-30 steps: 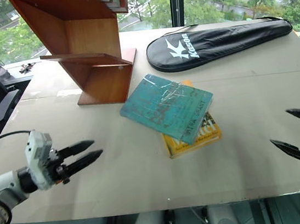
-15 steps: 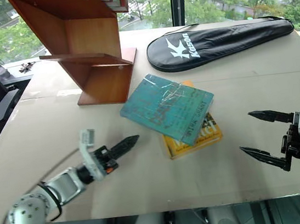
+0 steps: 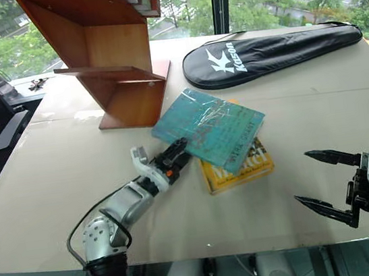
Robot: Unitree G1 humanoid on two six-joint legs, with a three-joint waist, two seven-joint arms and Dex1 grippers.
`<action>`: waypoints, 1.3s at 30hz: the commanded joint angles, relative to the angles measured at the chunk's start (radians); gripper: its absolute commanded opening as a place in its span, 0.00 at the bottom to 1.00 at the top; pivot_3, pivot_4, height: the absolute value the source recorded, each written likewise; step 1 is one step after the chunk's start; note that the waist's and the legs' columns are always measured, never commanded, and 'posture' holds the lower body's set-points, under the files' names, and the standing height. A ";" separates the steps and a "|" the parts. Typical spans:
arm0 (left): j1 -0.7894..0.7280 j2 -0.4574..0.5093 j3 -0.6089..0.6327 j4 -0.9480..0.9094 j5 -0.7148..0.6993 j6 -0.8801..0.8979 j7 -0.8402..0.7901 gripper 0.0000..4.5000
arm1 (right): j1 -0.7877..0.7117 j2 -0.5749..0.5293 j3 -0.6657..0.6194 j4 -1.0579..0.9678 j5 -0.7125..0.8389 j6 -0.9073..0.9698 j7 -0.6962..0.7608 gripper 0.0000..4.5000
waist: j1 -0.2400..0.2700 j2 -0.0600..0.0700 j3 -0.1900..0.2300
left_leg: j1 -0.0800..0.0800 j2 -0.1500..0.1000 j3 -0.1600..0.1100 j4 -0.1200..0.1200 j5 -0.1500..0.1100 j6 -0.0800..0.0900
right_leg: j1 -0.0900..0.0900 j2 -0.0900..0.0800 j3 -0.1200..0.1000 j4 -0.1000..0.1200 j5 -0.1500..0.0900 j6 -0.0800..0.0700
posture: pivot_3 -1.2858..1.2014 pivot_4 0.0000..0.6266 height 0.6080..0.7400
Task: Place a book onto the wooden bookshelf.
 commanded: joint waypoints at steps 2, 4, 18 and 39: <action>-0.035 -0.044 -0.013 0.051 0.051 -0.025 -0.030 0.62 | -0.014 -0.016 -0.041 -0.073 0.065 0.011 -0.018 1.00 | 0.000 0.000 0.000 | 0.000 0.000 0.000 0.000 0.000 0.000 | 0.000 0.000 0.000 0.000 0.000 0.000 | 0.52 0.24 1.00; -0.041 -0.053 -0.008 0.065 0.077 -0.033 -0.040 0.62 | -0.023 -0.016 -0.036 -0.093 0.090 0.018 -0.031 1.00 | 0.001 0.000 0.000 | 0.000 0.000 0.000 0.000 0.000 0.000 | 0.000 0.000 0.001 0.000 0.000 0.000 | 0.52 0.24 1.00; -0.099 -0.082 0.026 0.129 0.133 -0.049 0.001 0.62 | -0.056 -0.019 0.008 -0.116 0.082 0.044 -0.089 1.00 | 0.002 0.002 -0.002 | 0.000 0.000 0.000 0.000 0.000 0.000 | 0.000 0.001 0.001 0.000 0.000 0.000 | 0.52 0.24 1.00; -0.121 0.298 0.057 -0.252 -0.114 0.172 -0.142 0.00 | -0.067 0.051 0.005 -0.060 0.061 0.009 -0.137 1.00 | -0.001 -0.004 0.002 | -0.002 0.002 -0.001 -0.001 0.001 -0.002 | -0.002 -0.002 0.001 -0.002 0.001 0.001 | 0.52 0.24 1.00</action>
